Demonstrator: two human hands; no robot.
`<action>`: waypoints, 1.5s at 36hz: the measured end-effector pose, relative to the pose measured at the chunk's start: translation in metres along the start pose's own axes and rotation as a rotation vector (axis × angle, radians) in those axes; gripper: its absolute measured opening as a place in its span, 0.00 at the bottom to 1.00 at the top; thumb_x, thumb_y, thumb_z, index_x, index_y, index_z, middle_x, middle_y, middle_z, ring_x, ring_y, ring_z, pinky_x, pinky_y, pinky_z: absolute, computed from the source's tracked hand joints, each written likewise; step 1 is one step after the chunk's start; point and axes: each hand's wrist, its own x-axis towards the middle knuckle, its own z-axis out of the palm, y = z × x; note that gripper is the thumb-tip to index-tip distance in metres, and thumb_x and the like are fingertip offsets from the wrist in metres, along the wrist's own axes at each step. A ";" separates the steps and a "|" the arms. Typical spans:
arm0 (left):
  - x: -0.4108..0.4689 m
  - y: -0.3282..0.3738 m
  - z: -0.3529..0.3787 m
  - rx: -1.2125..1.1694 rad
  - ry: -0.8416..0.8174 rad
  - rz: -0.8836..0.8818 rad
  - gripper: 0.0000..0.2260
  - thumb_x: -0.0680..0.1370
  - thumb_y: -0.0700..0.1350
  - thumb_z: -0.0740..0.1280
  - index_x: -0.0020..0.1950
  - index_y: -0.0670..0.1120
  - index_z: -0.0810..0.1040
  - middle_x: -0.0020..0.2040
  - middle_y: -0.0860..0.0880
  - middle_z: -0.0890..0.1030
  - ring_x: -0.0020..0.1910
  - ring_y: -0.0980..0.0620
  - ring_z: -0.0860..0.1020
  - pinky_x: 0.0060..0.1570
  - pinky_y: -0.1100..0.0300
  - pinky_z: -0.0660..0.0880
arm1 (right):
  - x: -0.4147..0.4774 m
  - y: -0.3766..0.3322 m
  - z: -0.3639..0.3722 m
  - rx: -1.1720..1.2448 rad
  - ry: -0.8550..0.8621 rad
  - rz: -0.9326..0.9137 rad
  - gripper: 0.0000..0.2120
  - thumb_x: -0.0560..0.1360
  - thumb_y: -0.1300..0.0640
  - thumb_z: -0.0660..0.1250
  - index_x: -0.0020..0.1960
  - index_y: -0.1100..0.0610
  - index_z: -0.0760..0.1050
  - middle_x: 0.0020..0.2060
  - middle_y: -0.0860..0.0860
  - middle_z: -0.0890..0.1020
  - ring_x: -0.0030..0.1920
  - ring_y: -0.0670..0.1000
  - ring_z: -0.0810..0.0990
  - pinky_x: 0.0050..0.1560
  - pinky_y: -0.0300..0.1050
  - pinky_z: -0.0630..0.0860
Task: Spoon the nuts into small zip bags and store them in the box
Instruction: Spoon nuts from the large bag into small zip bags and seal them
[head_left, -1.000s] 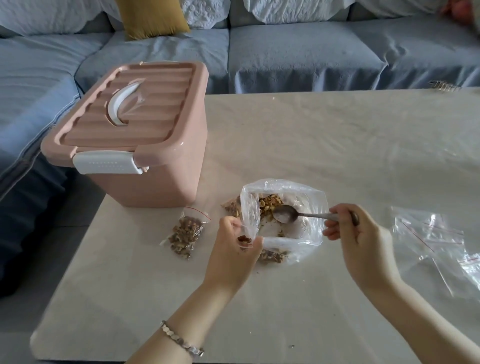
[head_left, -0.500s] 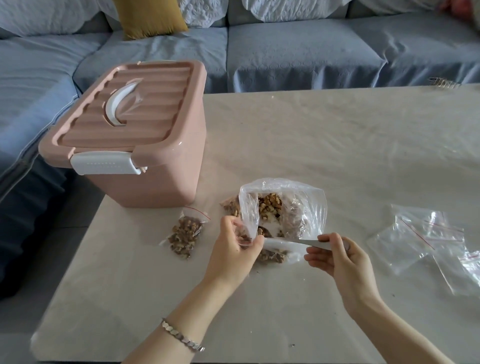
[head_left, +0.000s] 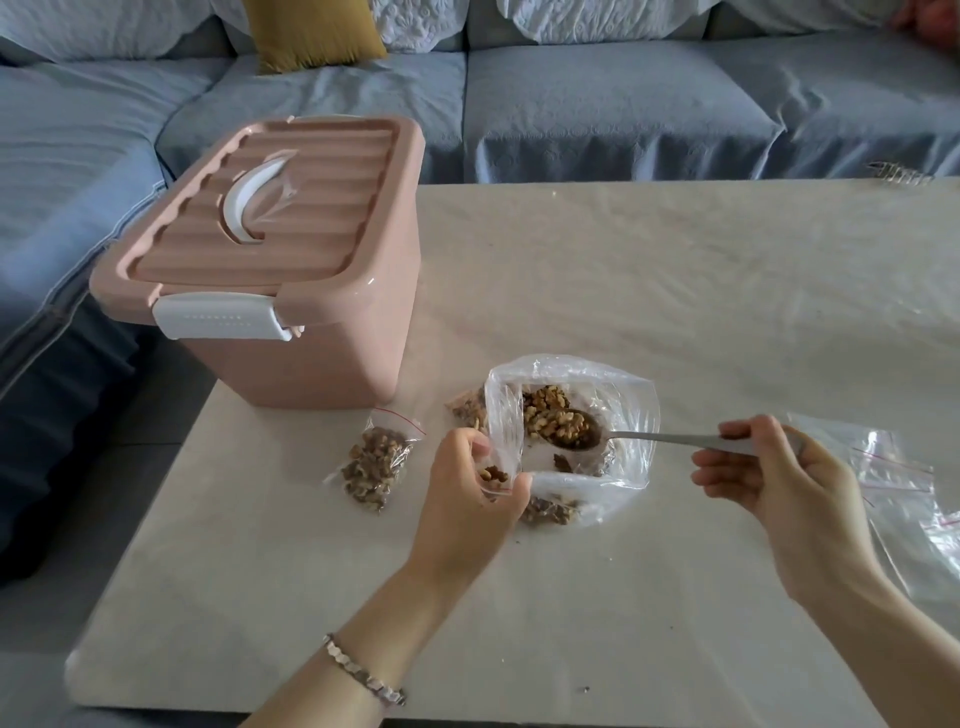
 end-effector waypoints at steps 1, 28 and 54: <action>0.001 -0.001 0.001 -0.001 0.014 -0.011 0.15 0.69 0.49 0.71 0.48 0.50 0.66 0.46 0.56 0.71 0.49 0.55 0.72 0.46 0.70 0.68 | 0.001 -0.005 0.001 -0.008 -0.015 -0.012 0.14 0.81 0.60 0.54 0.40 0.61 0.73 0.24 0.54 0.81 0.23 0.48 0.78 0.25 0.35 0.75; 0.006 -0.005 0.009 -0.085 0.014 0.012 0.16 0.69 0.46 0.73 0.47 0.54 0.66 0.47 0.48 0.73 0.41 0.52 0.76 0.44 0.63 0.73 | -0.032 -0.048 0.043 -0.775 -0.458 -0.908 0.12 0.79 0.45 0.51 0.47 0.47 0.71 0.33 0.46 0.79 0.33 0.48 0.78 0.33 0.43 0.73; -0.002 0.000 0.007 -0.057 0.055 0.095 0.15 0.66 0.51 0.69 0.42 0.58 0.63 0.44 0.58 0.70 0.48 0.49 0.74 0.50 0.53 0.74 | -0.040 -0.032 0.044 -0.783 -0.461 -0.870 0.17 0.78 0.38 0.46 0.46 0.45 0.70 0.36 0.45 0.77 0.31 0.47 0.79 0.31 0.45 0.74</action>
